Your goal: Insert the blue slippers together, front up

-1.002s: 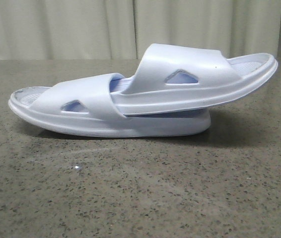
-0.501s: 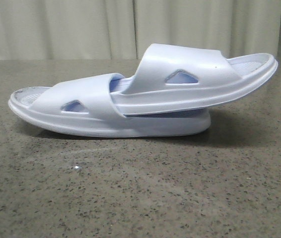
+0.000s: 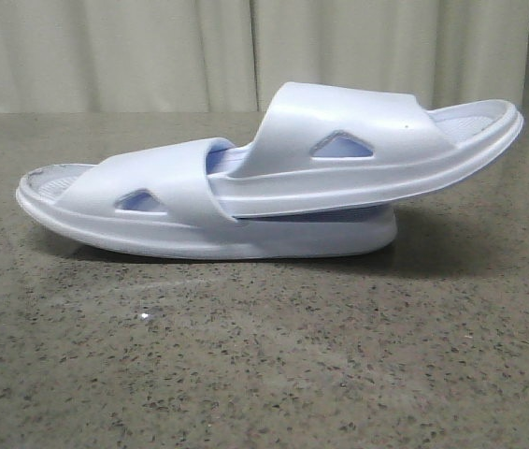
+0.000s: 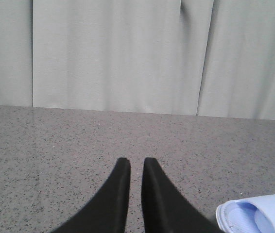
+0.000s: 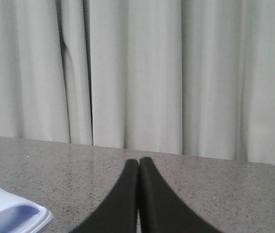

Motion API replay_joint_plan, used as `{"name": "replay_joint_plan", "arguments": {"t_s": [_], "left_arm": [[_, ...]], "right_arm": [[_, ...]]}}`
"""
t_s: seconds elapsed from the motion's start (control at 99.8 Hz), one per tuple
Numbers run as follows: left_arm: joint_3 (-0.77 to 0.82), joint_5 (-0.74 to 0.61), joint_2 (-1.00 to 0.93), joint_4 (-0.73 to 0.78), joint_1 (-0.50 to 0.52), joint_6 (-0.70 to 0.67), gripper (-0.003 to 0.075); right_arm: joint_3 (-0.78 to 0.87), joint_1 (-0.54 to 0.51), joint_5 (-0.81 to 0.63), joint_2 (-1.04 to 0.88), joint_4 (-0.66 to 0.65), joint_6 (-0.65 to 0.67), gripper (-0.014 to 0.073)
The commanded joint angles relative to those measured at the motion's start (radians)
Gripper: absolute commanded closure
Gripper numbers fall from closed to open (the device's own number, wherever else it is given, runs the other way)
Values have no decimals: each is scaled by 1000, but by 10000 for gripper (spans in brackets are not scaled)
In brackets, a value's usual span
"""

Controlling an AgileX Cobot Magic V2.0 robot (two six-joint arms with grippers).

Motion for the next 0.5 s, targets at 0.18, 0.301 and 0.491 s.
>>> {"name": "replay_joint_plan", "arguments": {"t_s": [0.18,0.301,0.491], "left_arm": [[-28,13,6,-21,-32,3,704],[-21,13,-2,-21,-50,3,704],[-4,-99,-37,-15,-90,3,704]], "right_arm": [[-25,-5,-51,9,-6,-15,701],[-25,-5,-51,9,-6,-15,701],[-25,-5,-51,9,-6,-15,701]]}}
